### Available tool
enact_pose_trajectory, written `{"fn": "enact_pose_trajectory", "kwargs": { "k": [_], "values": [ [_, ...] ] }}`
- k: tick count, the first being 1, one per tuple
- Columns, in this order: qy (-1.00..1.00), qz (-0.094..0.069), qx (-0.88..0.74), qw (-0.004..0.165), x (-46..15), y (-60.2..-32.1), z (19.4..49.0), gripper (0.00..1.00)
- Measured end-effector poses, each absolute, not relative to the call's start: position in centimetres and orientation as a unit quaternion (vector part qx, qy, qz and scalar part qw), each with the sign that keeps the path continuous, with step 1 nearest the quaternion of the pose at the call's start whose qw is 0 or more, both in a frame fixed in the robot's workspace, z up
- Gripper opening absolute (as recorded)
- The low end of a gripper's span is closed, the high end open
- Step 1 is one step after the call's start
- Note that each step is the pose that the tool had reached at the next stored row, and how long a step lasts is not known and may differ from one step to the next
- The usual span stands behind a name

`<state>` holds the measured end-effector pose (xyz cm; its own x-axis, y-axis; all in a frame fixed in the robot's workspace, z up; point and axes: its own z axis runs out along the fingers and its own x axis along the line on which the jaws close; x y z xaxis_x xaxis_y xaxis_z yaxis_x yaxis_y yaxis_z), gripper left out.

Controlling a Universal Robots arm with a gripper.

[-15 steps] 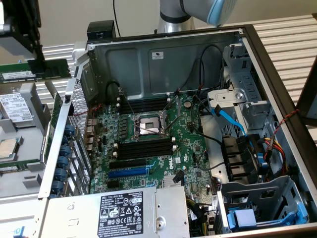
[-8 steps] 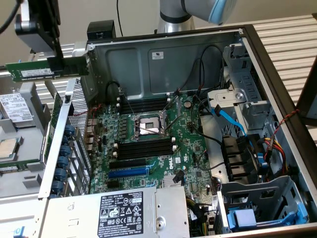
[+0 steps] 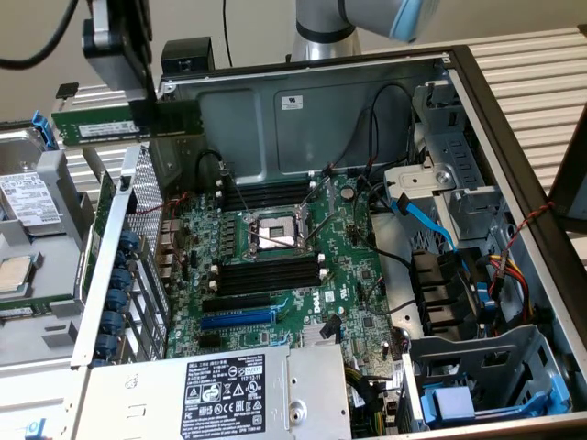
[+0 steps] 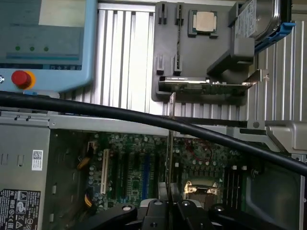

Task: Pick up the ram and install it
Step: 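Pick up the ram and move it above insertion slot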

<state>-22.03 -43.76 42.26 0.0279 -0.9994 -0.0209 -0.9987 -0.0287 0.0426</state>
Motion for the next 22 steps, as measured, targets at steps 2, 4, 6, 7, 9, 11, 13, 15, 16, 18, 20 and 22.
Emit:
{"fn": "enact_pose_trajectory", "kwargs": {
  "k": [2,4,6,7,9,11,13,15,16,18,20,22],
  "values": [
    [-0.697,-0.022,0.717,0.008,-21.1,-43.7,42.3,0.13],
    [-0.697,-0.023,0.717,0.008,-20.2,-43.7,42.3,0.13],
    [-0.697,-0.023,0.717,0.009,-19.3,-43.7,42.3,0.13],
    [-0.697,-0.023,0.717,0.009,-18.9,-43.6,42.3,0.13],
    [-0.696,-0.024,0.717,0.009,-18.3,-43.6,42.3,0.13],
    [-0.696,-0.025,0.718,0.010,-17.9,-43.5,42.2,0.13],
    [-0.696,-0.025,0.718,0.010,-17.3,-43.3,42.1,0.13],
    [-0.696,-0.026,0.718,0.010,-16.6,-43.0,42.0,0.13],
    [-0.696,-0.026,0.718,0.010,-16.4,-42.7,42.0,0.13],
    [-0.696,-0.026,0.718,0.010,-16.1,-42.2,42.0,0.13],
    [-0.696,-0.026,0.718,0.010,-15.8,-41.8,41.9,0.13],
    [-0.695,-0.026,0.718,0.010,-15.5,-41.5,41.9,0.13]
  ]
}}
